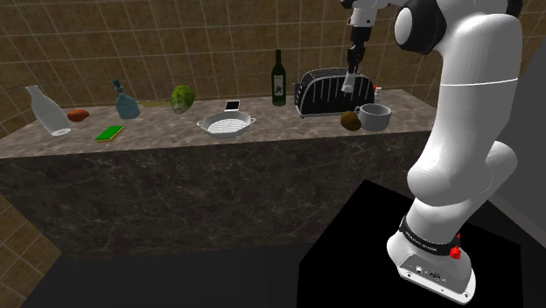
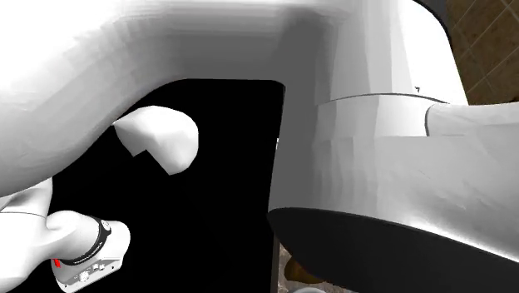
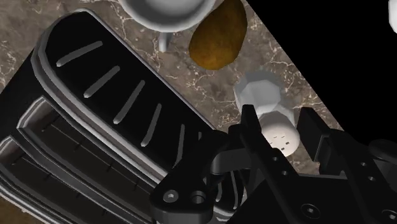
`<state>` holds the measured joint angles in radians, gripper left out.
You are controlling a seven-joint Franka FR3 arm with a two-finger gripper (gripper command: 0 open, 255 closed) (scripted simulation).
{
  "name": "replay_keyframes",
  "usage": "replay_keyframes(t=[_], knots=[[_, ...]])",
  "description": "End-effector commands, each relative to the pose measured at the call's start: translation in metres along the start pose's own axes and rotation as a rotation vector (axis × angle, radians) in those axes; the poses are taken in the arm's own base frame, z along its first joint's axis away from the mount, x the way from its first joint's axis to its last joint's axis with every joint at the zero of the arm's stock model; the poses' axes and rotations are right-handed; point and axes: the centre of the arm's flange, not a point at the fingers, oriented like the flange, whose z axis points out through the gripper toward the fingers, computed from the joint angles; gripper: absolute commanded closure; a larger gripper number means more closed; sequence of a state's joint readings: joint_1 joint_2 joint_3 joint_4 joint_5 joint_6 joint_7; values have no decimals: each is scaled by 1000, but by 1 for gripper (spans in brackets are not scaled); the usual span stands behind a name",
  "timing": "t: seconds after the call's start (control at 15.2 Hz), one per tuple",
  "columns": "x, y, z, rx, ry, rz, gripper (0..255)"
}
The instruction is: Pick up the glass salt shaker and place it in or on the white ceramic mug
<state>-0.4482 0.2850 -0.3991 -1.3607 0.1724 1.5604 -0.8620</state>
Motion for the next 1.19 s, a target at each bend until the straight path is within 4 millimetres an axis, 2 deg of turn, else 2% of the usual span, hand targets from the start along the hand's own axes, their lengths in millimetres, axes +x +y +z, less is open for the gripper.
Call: replay_keyframes(t=[0.0,0.59,1.12], knots=[[-17,18,-2,0,0,-1,255],[-100,100,-21,0,0,-1,255],[-100,104,21,0,0,-1,255]])
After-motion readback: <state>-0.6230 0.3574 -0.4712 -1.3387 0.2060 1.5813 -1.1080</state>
